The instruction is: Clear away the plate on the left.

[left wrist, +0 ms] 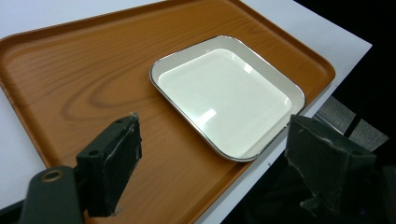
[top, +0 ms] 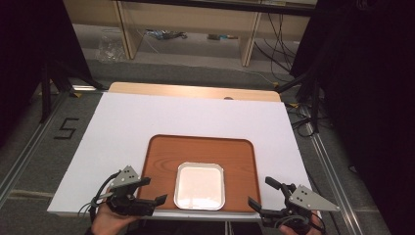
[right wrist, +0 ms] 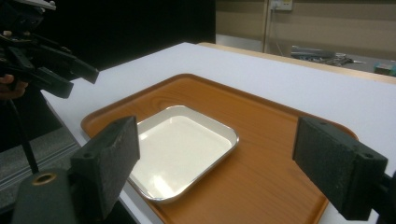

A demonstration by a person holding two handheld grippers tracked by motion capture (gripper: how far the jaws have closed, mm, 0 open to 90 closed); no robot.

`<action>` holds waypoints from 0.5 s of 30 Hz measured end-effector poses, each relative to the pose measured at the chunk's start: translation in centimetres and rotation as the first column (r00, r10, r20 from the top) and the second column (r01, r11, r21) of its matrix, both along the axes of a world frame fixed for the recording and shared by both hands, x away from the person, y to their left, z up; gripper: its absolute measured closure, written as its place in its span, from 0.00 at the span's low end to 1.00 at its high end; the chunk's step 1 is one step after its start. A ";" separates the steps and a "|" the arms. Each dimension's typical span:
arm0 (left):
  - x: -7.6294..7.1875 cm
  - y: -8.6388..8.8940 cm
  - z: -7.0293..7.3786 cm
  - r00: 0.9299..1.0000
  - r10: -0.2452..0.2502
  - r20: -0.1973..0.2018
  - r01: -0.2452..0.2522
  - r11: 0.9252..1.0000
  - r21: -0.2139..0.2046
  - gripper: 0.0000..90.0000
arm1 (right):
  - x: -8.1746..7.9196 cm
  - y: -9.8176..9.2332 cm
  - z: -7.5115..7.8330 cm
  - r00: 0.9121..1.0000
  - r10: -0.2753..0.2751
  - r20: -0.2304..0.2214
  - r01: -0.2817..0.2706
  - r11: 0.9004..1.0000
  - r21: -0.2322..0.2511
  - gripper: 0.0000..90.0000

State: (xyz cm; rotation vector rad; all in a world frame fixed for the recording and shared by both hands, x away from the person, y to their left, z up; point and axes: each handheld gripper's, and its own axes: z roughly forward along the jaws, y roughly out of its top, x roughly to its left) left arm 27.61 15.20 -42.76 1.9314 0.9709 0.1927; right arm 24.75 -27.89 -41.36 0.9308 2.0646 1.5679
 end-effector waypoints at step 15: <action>-1.4 0.0 0.3 1.000 -0.003 0.007 0.003 1.000 0.001 0.20 | 0.1 0.0 0.0 1.000 0.005 0.020 -0.005 1.000 -0.002 0.18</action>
